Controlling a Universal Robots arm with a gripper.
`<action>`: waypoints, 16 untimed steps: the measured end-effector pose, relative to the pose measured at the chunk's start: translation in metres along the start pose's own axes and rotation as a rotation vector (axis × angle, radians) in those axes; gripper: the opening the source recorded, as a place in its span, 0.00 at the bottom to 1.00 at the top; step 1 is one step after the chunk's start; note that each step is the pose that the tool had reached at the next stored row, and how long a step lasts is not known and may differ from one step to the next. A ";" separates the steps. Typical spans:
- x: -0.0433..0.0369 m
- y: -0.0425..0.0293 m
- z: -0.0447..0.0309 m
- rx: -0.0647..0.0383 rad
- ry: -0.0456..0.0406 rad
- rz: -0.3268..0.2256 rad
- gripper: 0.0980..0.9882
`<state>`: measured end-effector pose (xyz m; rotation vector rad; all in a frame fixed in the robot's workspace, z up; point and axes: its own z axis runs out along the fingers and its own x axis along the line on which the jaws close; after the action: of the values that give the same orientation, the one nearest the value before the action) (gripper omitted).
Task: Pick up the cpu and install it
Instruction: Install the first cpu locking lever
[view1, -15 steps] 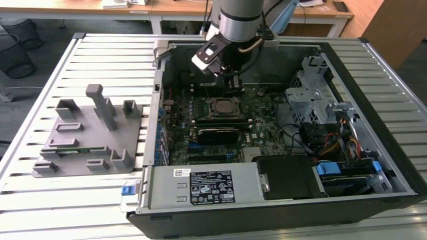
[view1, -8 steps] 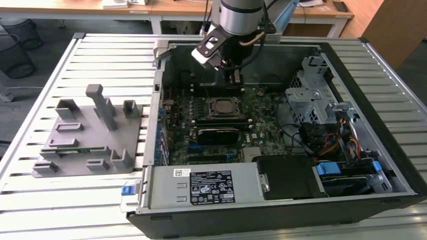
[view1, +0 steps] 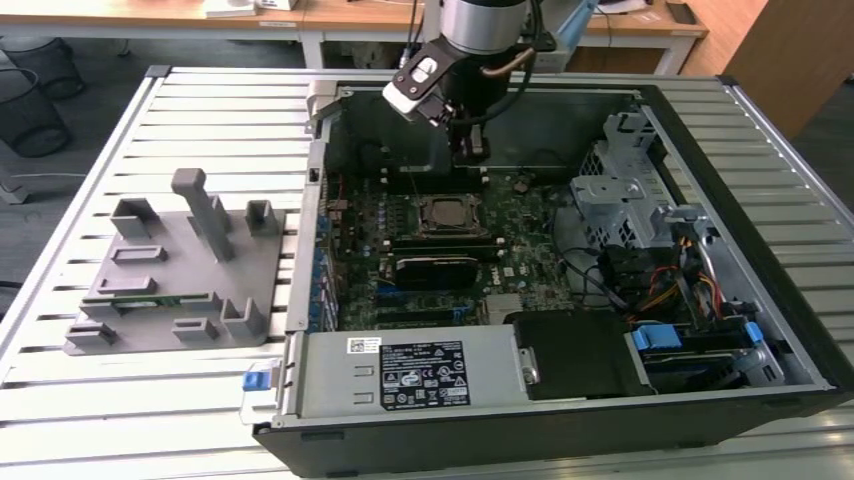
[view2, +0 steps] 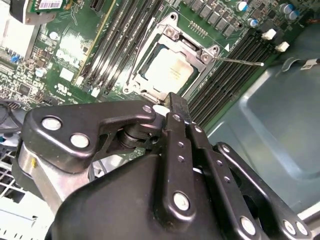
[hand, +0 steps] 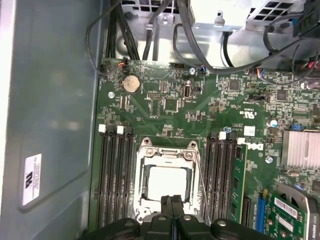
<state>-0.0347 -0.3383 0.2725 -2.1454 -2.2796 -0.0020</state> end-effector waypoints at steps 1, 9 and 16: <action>0.0000 0.0000 0.0000 0.000 -0.0002 -0.005 0.01; 0.0000 0.0000 0.0000 0.001 -0.0015 -0.148 0.01; 0.0000 0.0000 0.0001 0.002 -0.0024 -0.275 0.01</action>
<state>-0.0347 -0.3383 0.2724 -1.8135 -2.5520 0.0010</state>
